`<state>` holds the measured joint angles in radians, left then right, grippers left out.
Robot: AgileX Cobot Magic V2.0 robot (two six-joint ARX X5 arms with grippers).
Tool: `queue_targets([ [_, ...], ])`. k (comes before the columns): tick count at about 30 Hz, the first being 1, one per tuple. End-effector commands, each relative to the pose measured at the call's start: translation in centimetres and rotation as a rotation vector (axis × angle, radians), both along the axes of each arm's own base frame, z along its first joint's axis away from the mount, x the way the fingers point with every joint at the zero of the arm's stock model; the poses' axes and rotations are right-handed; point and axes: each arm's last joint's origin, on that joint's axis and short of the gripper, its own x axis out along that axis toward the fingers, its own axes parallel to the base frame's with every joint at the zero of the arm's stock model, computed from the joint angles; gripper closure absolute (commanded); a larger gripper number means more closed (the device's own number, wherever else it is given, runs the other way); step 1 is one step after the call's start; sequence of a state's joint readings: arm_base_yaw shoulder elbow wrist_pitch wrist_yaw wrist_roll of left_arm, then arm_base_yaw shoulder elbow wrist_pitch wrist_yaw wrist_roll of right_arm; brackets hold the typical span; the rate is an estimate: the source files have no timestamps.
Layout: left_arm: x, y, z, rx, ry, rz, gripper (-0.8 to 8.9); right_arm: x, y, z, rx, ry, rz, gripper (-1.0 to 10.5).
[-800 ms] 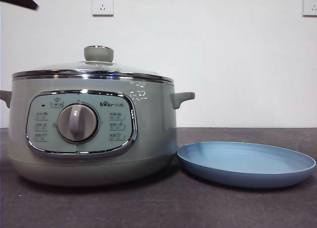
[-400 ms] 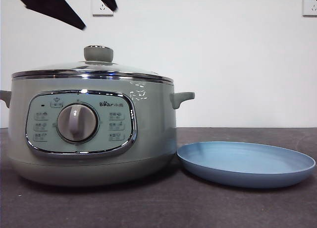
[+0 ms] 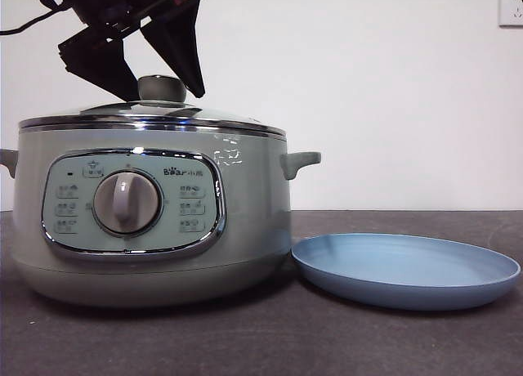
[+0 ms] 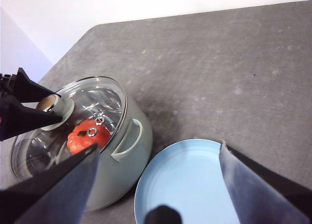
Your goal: Take the pumpkin out from the steamer,put the pumpkin in the blue plate,close the lid
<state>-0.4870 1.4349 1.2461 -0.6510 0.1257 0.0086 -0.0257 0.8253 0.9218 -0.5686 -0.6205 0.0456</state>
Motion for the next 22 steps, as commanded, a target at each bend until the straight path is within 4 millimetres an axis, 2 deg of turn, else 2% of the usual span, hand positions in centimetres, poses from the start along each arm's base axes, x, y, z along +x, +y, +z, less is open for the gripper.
queue_targets([
  [1,-0.1,-0.3,-0.2,0.021,0.005,-0.022,3.88,0.0,0.1,0.1,0.004,-0.005,0.002,5.4],
  [5,-0.1,-0.2,-0.2,0.053,-0.018,0.001,5.43,0.0,0.1,0.1,0.004,-0.005,0.002,5.4],
  [9,-0.2,-0.4,-0.2,0.064,-0.028,-0.021,8.08,0.0,0.1,0.1,0.004,-0.005,0.002,5.4],
  [10,-0.2,-0.4,-0.1,0.063,-0.03,-0.022,8.32,0.0,0.1,0.1,0.004,-0.005,0.002,5.4],
  [16,-0.2,-0.4,0.1,0.056,-0.044,-0.021,8.22,0.0,0.0,0.2,0.004,-0.007,0.002,5.4],
  [22,-1.0,0.1,1.7,0.017,-0.116,-0.017,8.22,0.2,0.0,0.0,0.006,0.005,0.003,5.4],
])
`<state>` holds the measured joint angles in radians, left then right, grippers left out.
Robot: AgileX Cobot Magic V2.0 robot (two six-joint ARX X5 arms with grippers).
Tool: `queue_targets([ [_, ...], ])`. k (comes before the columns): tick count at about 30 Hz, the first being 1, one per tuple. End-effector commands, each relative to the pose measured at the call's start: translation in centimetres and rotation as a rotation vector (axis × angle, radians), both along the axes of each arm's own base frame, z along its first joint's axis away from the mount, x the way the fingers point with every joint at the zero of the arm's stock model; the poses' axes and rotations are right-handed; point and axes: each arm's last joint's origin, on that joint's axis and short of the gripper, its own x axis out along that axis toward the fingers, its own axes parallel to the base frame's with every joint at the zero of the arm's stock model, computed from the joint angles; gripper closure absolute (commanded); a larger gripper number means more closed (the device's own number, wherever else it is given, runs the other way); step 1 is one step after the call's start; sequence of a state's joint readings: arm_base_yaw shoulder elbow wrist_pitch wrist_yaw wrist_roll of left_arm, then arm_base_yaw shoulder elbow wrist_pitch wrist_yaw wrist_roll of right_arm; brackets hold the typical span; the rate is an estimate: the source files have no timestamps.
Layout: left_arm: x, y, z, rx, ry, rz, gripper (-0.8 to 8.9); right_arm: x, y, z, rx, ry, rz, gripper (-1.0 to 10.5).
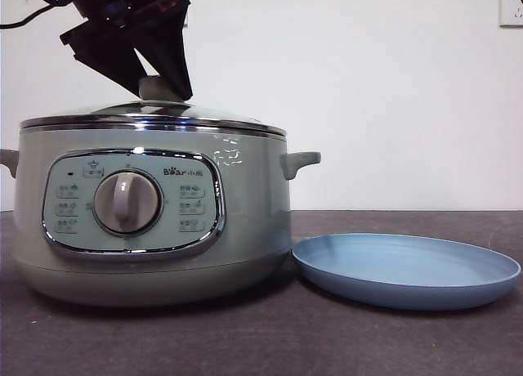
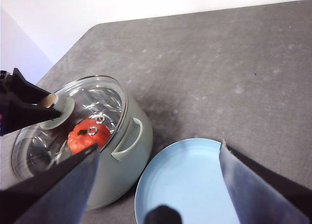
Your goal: Take the pumpkin out from the steamer,put the pumpkin in the blue plate,close the lid
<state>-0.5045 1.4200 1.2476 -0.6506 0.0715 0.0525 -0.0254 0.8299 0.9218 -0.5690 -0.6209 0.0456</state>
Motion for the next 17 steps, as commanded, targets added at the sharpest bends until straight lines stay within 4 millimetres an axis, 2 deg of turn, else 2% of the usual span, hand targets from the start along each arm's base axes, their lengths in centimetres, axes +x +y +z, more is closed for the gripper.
queue_targets([
  [1,-0.8,0.4,1.7,-0.043,-0.08,-0.006,8.22,0.1,0.0,0.1,0.006,0.002,0.003,5.4],
  [9,-4.5,2.5,6.0,-0.114,-0.231,0.013,8.22,0.6,1.0,-0.2,0.01,0.016,0.065,5.4],
  [13,-7.1,4.2,8.0,-0.111,-0.325,0.077,8.22,1.4,2.4,-0.6,0.004,0.036,0.133,5.4],
  [17,-10.2,6.2,9.7,-0.103,-0.407,0.148,8.22,2.3,4.6,-0.9,-0.034,0.041,0.184,5.4],
])
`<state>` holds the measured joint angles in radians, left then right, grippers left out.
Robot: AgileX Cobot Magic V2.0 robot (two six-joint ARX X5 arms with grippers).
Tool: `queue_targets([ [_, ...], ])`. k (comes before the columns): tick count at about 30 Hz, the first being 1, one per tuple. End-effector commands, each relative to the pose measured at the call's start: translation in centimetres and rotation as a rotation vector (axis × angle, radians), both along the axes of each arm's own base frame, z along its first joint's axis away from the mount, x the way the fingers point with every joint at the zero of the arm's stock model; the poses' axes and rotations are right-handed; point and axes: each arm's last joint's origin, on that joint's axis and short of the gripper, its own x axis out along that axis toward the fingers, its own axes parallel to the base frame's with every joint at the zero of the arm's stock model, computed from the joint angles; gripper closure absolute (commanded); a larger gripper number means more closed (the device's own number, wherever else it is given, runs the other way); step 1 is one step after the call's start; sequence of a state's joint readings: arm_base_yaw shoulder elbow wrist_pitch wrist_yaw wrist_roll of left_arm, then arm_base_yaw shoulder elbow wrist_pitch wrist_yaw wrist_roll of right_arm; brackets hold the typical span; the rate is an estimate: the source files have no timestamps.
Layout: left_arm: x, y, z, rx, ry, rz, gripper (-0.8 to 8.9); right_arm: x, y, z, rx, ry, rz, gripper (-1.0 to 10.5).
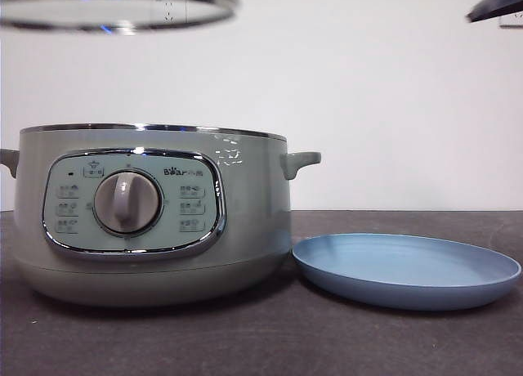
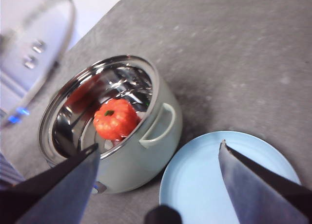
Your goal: Take the pumpkin out from the steamer,put the pumpkin in the blue plate,close the lid
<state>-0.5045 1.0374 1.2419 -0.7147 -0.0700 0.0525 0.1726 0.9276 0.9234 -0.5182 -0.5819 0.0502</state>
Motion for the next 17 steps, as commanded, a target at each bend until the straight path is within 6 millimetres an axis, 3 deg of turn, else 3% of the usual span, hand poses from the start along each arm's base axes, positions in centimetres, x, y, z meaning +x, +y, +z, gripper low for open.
queue_targets([
  [1,-2.4,1.6,1.9,-0.026,-0.112,0.061,8.22,0.6,1.8,0.2,-0.03,-0.003,0.034,5.4],
  [11,-8.5,5.7,3.3,0.013,-0.241,0.293,8.22,4.2,10.1,1.4,-0.152,0.014,0.195,4.6],
  [17,-10.4,7.1,3.0,0.062,-0.243,0.386,8.22,6.3,15.8,1.8,-0.315,0.081,0.334,4.0],
])
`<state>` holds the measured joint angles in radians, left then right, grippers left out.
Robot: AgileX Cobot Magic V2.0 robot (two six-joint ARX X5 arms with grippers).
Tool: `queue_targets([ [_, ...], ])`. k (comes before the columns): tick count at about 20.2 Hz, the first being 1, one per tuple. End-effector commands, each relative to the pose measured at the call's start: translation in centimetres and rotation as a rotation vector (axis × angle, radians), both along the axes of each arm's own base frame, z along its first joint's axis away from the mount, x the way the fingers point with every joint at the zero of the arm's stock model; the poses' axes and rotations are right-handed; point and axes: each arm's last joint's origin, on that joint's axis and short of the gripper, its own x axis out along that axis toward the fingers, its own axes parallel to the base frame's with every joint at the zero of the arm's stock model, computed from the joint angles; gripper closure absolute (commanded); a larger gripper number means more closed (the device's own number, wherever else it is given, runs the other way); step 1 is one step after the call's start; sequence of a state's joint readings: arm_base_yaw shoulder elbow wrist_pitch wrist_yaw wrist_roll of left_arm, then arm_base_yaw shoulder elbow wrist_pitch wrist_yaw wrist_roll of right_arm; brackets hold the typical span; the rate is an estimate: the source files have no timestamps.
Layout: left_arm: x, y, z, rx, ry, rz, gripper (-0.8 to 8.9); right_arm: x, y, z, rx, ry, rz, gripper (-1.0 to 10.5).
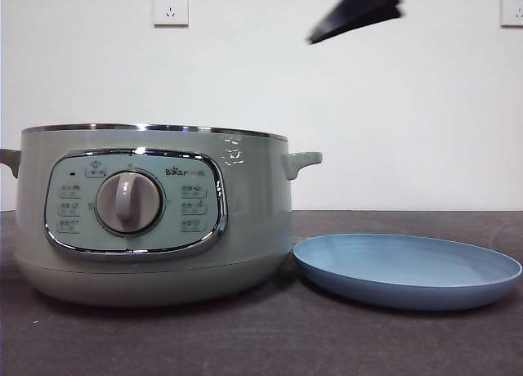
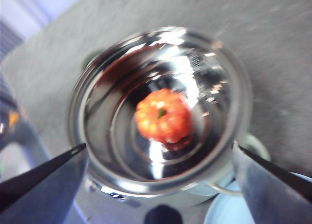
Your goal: Take the pumpkin out from the steamer,put the pumpkin in the blue plate,close the lid
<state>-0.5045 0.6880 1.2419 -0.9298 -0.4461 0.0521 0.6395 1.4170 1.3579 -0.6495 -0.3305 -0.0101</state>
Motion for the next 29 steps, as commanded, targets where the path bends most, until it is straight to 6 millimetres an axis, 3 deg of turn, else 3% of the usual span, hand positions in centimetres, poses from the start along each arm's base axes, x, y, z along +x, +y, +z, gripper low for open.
queue_targets([
  [1,-0.7,0.6,0.5,-0.002,-0.048,0.056,8.22,1.3,2.9,-0.2,-0.117,0.01,0.045,4.0],
  [6,-1.1,0.8,0.1,0.025,-0.019,0.078,8.22,3.5,8.8,-1.3,-0.322,0.0,0.061,3.2],
  [11,-1.1,0.8,0.1,0.02,-0.016,0.073,8.22,4.8,13.5,-4.7,-0.442,-0.034,0.088,3.2],
  [16,-1.1,0.8,0.1,0.021,-0.014,0.073,8.22,6.1,15.5,-8.6,-0.457,-0.013,0.105,3.2],
  [22,-1.1,0.8,0.1,0.021,-0.014,0.073,8.22,6.9,16.4,-12.2,-0.513,0.041,0.124,3.2],
  [23,-1.1,0.8,0.1,0.022,-0.014,0.072,8.22,6.8,16.5,-12.3,-0.501,0.054,0.135,3.9],
  [24,-1.1,0.8,0.1,0.022,-0.013,0.073,8.22,6.8,16.5,-12.3,-0.498,0.055,0.138,5.5],
  [25,-1.1,0.8,0.1,0.022,-0.013,0.073,8.22,6.8,16.5,-12.3,-0.499,0.055,0.139,8.0],
  [26,-1.1,0.8,0.1,0.023,-0.013,0.073,8.22,6.8,16.6,-12.2,-0.496,0.054,0.14,9.7],
  [29,-1.0,0.8,0.1,0.021,-0.016,0.072,8.22,6.2,15.8,-10.0,-0.478,0.036,0.119,9.5],
])
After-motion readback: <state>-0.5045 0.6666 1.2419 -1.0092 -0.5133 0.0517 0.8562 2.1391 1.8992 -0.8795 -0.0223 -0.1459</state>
